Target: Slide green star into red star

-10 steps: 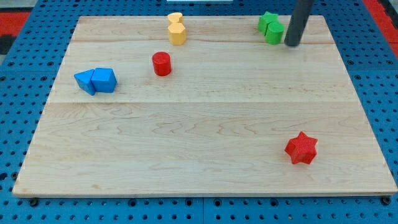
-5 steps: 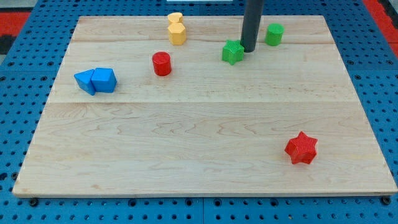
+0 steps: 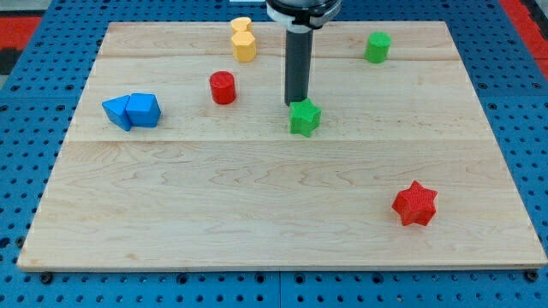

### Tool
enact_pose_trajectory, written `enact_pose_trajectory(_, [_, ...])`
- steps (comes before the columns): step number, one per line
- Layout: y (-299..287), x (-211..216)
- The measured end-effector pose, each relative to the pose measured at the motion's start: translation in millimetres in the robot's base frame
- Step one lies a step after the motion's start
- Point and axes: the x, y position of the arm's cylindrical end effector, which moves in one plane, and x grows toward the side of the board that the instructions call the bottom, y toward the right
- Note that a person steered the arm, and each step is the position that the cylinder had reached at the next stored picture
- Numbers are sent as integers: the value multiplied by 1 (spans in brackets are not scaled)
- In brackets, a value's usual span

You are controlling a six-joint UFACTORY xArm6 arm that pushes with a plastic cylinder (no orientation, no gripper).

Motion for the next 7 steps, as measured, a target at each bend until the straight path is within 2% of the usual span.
enact_pose_trajectory(1, [15,40])
enact_pose_trajectory(2, [70,78])
enact_pose_trajectory(4, [-22,75])
enact_pose_trajectory(5, [26,113])
enact_pose_trajectory(6, [93,130])
enact_pose_trajectory(7, [70,127])
